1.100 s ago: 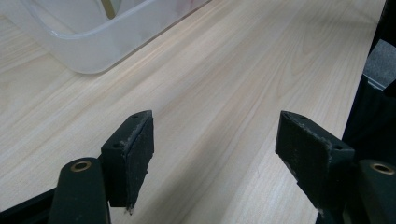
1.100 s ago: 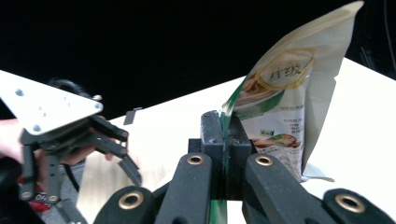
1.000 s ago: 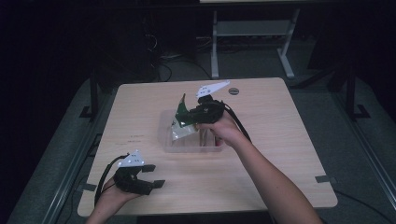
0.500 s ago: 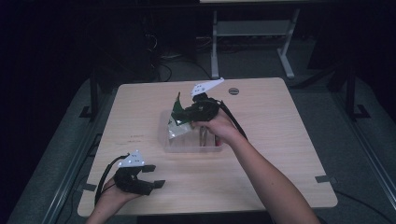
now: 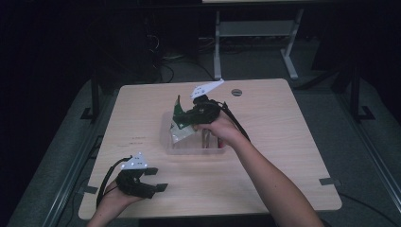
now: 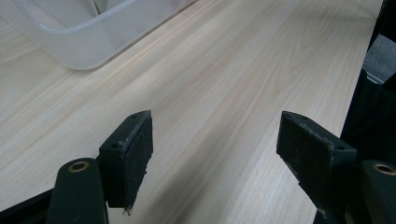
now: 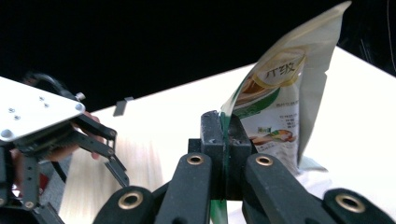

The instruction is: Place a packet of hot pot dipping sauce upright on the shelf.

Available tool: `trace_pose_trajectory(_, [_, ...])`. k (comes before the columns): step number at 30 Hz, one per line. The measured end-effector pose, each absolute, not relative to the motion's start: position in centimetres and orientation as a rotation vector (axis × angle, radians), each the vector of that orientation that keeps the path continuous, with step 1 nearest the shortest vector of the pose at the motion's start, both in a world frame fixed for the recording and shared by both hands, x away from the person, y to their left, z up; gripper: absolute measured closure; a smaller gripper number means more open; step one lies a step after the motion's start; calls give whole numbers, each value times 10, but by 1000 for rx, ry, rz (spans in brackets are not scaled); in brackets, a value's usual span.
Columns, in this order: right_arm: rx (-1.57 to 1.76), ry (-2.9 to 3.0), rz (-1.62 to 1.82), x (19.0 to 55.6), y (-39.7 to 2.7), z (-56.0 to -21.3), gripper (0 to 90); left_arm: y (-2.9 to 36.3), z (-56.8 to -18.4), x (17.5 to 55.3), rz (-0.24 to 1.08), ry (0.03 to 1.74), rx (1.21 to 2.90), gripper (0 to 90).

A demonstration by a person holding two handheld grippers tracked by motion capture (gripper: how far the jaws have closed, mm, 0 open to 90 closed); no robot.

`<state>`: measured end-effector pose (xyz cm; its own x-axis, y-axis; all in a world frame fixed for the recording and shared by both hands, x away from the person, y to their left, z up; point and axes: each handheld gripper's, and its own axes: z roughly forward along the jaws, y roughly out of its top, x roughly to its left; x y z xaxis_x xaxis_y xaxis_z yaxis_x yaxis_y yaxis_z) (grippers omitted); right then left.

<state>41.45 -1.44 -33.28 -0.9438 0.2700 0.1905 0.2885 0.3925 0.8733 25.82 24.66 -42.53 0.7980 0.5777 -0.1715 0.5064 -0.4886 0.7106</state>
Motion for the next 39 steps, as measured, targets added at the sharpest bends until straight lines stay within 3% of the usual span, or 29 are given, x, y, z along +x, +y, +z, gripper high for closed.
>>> trace_pose_trajectory(12, [-581, -2676, -1546, 417, -12, -344, 887, 246, -426, 258, 104, 802, 2187, 265])
trace_pose_trajectory(18, [-588, -2665, -1576, 417, -13, -342, 837, 246, -426, 258, 103, 802, 2187, 265])
trace_pose_trajectory(26, [-628, -2660, -1605, 414, -21, -338, 711, 245, -426, 259, 105, 794, 2191, 264])
trace_pose_trajectory(31, [-682, -2720, -1572, 406, -25, -335, 517, 244, -426, 259, 99, 801, 2188, 263])
trace_pose_trajectory(39, [-718, -2759, -1517, 400, -29, -335, 461, 242, -427, 261, 98, 789, 2192, 263])
